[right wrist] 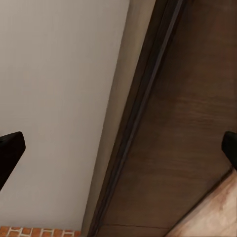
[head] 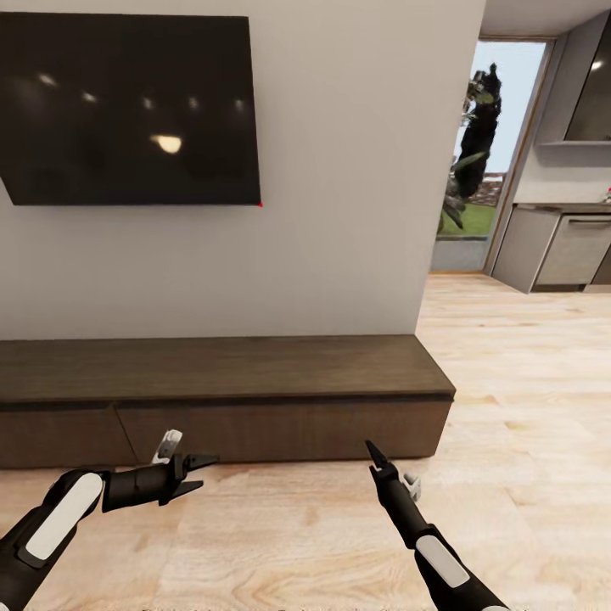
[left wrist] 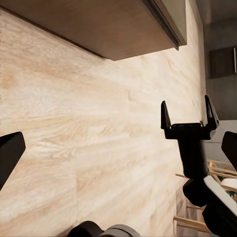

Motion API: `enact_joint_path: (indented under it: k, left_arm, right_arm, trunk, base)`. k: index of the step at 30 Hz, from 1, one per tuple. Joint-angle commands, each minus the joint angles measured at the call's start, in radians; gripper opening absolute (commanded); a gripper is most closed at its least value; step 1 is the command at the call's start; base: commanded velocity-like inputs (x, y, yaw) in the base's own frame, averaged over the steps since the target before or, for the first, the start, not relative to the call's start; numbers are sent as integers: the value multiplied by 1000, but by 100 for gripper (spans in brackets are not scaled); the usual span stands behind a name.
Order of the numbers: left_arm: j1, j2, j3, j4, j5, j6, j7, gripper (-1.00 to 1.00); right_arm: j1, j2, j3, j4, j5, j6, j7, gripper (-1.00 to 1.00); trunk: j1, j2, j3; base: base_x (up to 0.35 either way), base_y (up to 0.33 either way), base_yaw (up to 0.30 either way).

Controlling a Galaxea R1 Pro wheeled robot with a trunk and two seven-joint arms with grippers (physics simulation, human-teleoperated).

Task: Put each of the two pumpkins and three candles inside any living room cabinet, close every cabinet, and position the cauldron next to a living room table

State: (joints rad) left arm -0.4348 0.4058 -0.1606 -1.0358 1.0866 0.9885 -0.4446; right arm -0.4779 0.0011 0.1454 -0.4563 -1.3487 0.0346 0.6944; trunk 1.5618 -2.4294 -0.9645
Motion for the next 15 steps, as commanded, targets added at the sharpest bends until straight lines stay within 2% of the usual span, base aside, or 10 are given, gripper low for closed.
enact_joint_path:
  k: [1, 7, 10, 15]
  left_arm:
    - [-1, 1, -2, 0, -4, 1, -7, 100]
    - [-1, 3, -3, 0, -4, 1, -8, 100]
    - [-1, 2, -4, 0, -4, 1, -8, 100]
    - [-1, 2, -4, 0, -4, 1, -8, 100]
  right_arm:
    - [-1, 0, 3, 1, -10, 4, 15, 100]
    - [-1, 0, 3, 2, -13, 14, 78, 100]
    - [-1, 0, 4, 2, -35, 15, 93, 100]
    - [-1, 0, 5, 4, -69, 15, 102, 100]
  trunk:
    - [4, -8, -4]
    - [27, -50, -23]
    - [38, -71, -32]
    - [40, -72, -52]
  base:
    - [0, 0, 0]
    - [0, 0, 0]
    - [0, 0, 0]
    - [0, 0, 0]
